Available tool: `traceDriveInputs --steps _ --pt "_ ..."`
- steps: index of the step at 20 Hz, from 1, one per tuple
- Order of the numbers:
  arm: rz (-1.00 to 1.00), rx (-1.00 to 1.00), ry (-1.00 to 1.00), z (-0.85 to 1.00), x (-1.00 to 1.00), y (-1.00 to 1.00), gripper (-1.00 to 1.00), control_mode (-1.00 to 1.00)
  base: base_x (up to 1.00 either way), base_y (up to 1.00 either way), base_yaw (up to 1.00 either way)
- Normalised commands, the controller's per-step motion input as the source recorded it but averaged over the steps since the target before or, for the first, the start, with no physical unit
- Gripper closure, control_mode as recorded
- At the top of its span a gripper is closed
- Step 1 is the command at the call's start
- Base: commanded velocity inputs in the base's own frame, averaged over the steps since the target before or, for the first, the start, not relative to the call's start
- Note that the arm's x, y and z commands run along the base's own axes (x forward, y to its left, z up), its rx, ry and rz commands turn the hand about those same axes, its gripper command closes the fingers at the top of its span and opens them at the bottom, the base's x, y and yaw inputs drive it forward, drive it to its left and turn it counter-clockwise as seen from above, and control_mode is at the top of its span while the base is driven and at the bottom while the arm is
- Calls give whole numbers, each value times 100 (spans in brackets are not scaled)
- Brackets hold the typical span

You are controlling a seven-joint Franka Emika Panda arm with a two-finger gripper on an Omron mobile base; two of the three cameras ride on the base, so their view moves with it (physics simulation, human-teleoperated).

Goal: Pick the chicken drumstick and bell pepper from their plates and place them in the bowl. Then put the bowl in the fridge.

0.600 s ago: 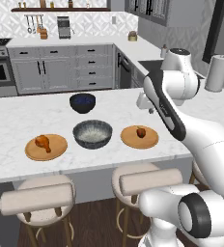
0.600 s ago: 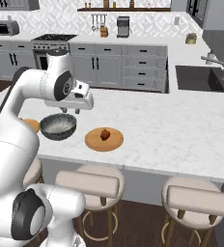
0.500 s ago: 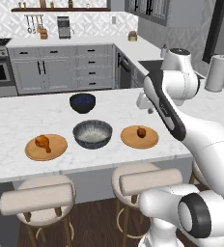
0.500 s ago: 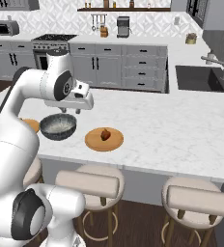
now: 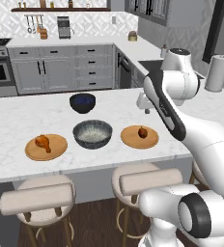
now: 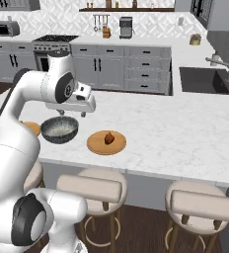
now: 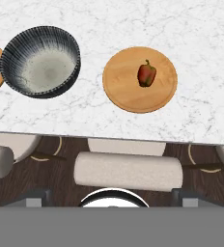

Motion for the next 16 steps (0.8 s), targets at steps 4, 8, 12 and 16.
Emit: traceDriveInputs --steps 4,8,12,16 --pt "0 0 0 0 0 0 -100 100 -3 4 0" --pt "0 0 0 0 0 0 -100 100 3 59 0" --pt "0 0 0 0 0 0 -100 100 0 82 0" --pt "0 0 0 0 0 0 -100 100 7 71 -1"
